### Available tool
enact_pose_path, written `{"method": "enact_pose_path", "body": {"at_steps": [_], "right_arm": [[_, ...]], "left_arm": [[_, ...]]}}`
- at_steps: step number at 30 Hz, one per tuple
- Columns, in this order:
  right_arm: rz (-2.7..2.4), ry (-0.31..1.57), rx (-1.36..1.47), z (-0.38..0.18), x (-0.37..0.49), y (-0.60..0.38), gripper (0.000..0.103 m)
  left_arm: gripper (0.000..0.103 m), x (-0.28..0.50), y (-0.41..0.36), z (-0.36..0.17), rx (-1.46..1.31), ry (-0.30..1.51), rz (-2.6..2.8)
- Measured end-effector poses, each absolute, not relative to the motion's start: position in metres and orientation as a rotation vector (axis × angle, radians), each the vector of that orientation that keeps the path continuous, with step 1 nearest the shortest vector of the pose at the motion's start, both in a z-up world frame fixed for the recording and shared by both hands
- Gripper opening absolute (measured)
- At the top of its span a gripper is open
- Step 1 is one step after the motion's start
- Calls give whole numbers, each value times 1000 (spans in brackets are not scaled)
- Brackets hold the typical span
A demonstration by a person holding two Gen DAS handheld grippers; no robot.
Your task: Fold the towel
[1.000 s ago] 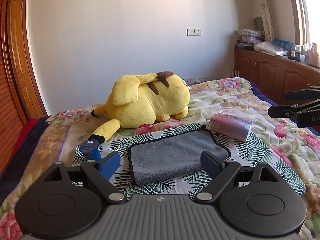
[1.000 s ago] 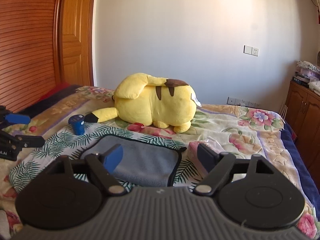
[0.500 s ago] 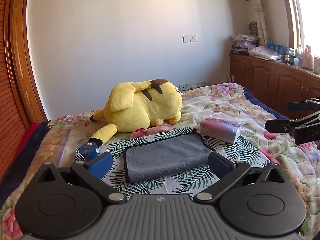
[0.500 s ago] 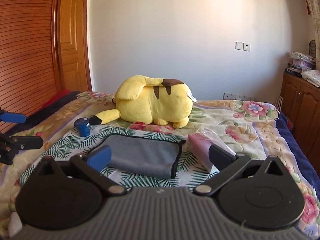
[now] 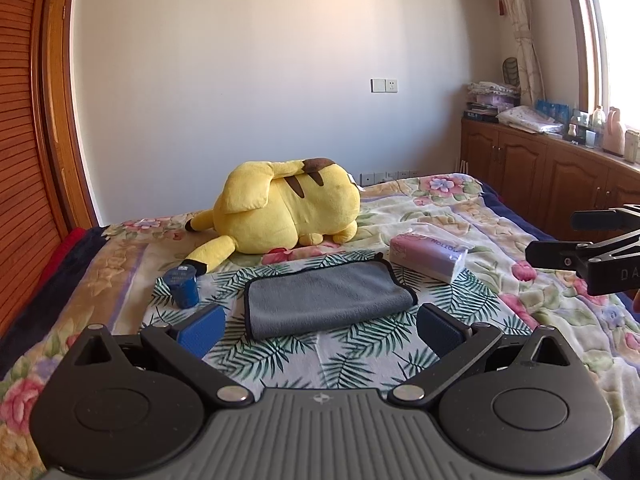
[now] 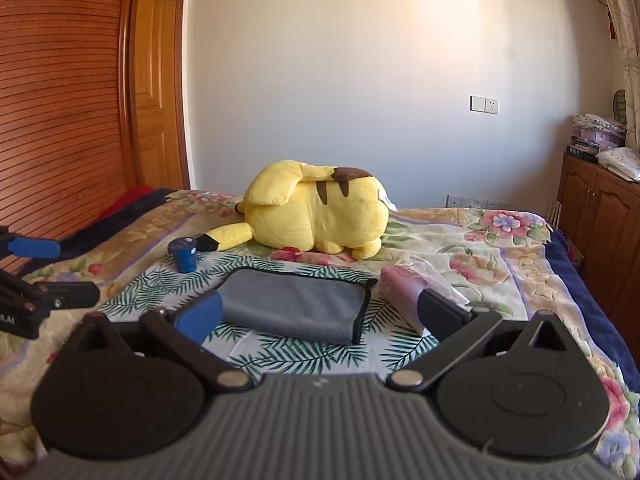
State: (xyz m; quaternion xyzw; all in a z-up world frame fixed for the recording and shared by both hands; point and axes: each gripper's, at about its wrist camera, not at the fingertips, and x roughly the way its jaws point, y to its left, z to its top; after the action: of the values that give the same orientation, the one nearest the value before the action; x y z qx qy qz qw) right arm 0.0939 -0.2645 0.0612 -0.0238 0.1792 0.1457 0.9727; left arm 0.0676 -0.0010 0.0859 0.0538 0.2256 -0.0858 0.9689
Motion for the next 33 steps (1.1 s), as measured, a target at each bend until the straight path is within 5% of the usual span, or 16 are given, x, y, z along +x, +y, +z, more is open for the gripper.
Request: {"method": "enact_pose_path", "body": {"at_steps": [33], "right_arm": [[281, 353, -25, 10, 27, -248, 103]], "left_arm": [[87, -3, -9, 8, 65, 493, -150]]}}
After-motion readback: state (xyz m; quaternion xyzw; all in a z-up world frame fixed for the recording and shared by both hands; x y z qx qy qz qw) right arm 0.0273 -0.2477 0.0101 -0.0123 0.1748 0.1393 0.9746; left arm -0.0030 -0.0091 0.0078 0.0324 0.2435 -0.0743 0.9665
